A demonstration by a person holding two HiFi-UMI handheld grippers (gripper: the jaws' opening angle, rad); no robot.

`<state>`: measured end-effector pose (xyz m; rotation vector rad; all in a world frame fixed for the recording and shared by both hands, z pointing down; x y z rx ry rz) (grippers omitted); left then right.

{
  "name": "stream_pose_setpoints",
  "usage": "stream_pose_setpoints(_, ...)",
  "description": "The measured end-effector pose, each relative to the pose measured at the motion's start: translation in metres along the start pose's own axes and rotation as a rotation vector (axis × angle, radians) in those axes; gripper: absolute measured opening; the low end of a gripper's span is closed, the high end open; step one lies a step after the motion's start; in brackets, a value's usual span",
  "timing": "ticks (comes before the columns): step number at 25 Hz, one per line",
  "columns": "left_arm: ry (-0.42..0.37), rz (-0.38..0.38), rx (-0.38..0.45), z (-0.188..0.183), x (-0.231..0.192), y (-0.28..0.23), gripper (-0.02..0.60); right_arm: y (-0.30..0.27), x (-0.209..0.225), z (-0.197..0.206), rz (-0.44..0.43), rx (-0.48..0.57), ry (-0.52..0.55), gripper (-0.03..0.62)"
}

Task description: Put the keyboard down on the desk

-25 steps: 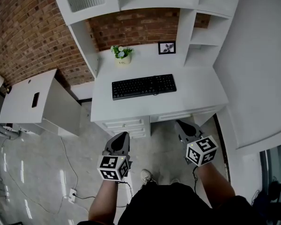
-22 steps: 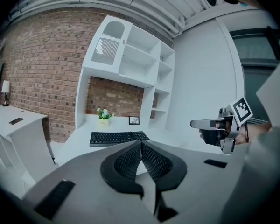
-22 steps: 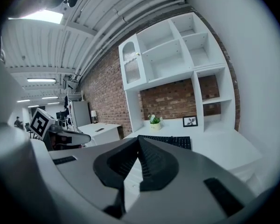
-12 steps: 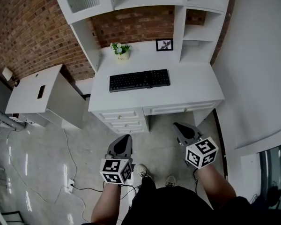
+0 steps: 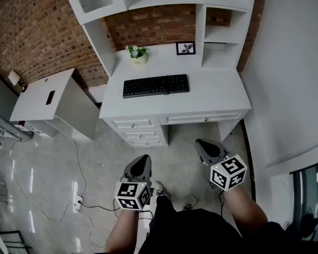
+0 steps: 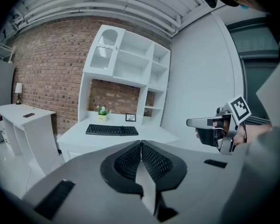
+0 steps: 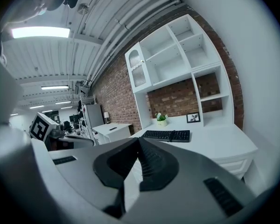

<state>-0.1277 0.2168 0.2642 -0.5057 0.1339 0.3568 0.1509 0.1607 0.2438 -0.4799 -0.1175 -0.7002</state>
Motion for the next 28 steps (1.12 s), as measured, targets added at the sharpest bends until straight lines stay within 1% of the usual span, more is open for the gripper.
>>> stream_pose_setpoints(3,0.008,0.003,0.0,0.006,0.01,0.002,0.021,0.009,0.001,0.003,-0.005,-0.003,0.007,0.017)
stream_pose_setpoints(11,0.005,-0.001,0.012,0.004,0.021,0.007,0.02,0.018,0.002,0.002,-0.018,0.001,0.013,0.017)
stream_pose_setpoints(19,0.015,-0.01,0.009,0.008,0.02,0.014,0.021,0.02,0.0,0.004,-0.027,0.002,0.006,0.017)
stream_pose_setpoints(28,0.01,-0.007,0.009,0.004,0.015,0.012,0.02,0.012,0.002,0.0,-0.027,0.001,0.008,0.017)
Point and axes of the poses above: the fingertips, and each gripper's own axes: y backward along the fingers, x to its right, z out of its underside, the point moved 9 cm from there along y, backward along the fingers, and after that the axes turned 4 degrees about -x, right-handed, at the moved point
